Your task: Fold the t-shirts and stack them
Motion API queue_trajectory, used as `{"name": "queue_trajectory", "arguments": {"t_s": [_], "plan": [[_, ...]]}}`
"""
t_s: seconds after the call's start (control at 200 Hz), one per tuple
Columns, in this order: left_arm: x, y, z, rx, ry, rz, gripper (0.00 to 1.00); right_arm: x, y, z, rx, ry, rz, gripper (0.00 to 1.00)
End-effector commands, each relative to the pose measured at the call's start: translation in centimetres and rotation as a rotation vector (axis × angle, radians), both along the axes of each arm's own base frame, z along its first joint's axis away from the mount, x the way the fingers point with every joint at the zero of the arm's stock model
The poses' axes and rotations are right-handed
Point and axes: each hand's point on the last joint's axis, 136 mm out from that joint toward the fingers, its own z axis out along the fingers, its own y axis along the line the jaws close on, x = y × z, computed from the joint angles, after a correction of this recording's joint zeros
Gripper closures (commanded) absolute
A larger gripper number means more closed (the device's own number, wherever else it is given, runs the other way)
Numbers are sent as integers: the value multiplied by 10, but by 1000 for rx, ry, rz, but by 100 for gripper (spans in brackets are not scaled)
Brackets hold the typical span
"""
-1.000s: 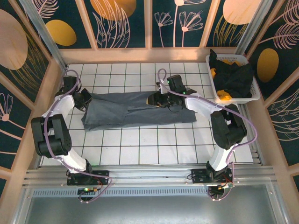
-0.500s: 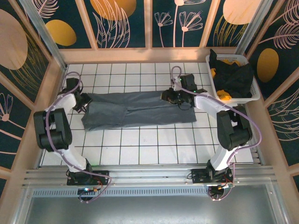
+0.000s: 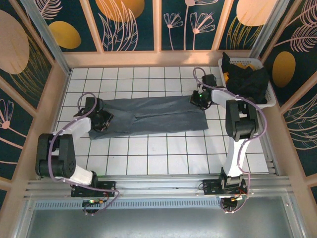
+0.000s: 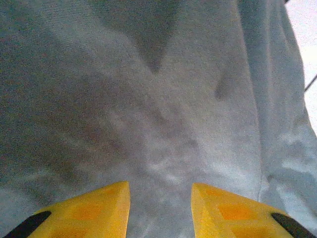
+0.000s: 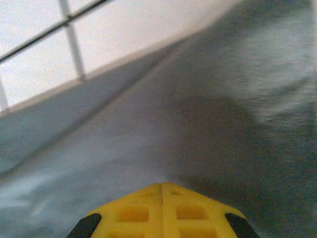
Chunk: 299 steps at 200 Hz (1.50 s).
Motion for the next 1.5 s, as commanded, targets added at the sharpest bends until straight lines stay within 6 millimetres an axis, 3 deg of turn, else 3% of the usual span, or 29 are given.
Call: {"name": "queue_trajectory", "arguments": {"t_s": [0.0,0.045,0.105,0.235,0.335,0.521,0.666,0.821,0.981,1.061,1.161,1.281,1.371,1.491], "plan": [[34,-5,0,-37,-32,8,62,-13,-21,-19,-105,98,-8,93],[42,-6,-5,-33,-23,-7,62,-20,-26,-24,-126,128,-21,93],[48,-7,-29,-27,34,-23,63,-35,-31,-29,-147,166,-41,93],[93,-12,-40,-29,19,-43,65,-80,-39,-33,-179,234,-91,93],[139,-27,-40,-48,-31,-71,65,-123,-36,-31,-187,275,-110,93],[226,-103,-22,-128,-154,-202,63,-211,-3,-33,-128,376,-85,93],[259,-173,-28,-201,-193,-285,63,-267,43,-35,-16,461,4,92],[274,-223,-31,-291,-256,-332,64,-289,96,-22,155,519,58,88],[291,-254,-12,-369,-358,-399,61,-280,131,-5,289,529,53,81],[296,-255,16,-341,-412,-423,56,-270,133,7,286,497,36,76],[297,-245,78,-258,-510,-436,45,-257,132,31,276,436,26,68],[276,-228,134,-172,-555,-422,41,-247,122,58,238,350,19,64],[242,-217,147,-115,-512,-437,42,-245,102,64,167,291,20,62],[167,-208,121,-55,-350,-543,44,-254,64,56,7,251,48,60]]}}
